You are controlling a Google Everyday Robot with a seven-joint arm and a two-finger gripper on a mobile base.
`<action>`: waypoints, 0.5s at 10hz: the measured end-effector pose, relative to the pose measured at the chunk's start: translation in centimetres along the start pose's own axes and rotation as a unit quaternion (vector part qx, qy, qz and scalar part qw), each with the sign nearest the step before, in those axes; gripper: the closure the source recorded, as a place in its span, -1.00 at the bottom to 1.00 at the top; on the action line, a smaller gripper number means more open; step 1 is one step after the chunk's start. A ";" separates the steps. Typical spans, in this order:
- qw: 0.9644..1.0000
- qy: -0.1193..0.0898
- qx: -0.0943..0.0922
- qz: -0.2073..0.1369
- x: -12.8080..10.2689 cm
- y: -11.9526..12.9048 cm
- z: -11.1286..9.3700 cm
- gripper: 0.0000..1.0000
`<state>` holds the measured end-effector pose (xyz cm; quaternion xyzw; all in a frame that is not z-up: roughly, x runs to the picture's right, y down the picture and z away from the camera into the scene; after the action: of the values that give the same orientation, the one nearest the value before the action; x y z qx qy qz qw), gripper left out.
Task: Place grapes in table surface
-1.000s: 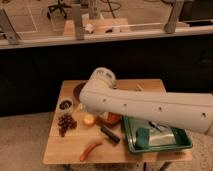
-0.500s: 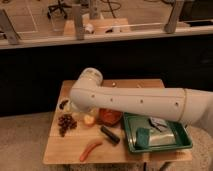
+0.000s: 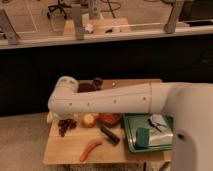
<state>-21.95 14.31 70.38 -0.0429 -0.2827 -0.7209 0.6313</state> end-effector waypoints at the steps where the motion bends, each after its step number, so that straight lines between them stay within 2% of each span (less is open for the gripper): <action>1: 1.000 -0.007 0.002 -0.011 -0.2 -0.7 2.0 -0.60; 2: 1.000 -0.010 0.002 -0.012 -0.2 -0.7 2.6 -0.60; 5: 1.000 -0.010 0.002 -0.012 -0.2 -0.7 2.6 -0.60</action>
<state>-23.33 15.69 72.28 -0.0455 -0.2911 -0.7276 0.6196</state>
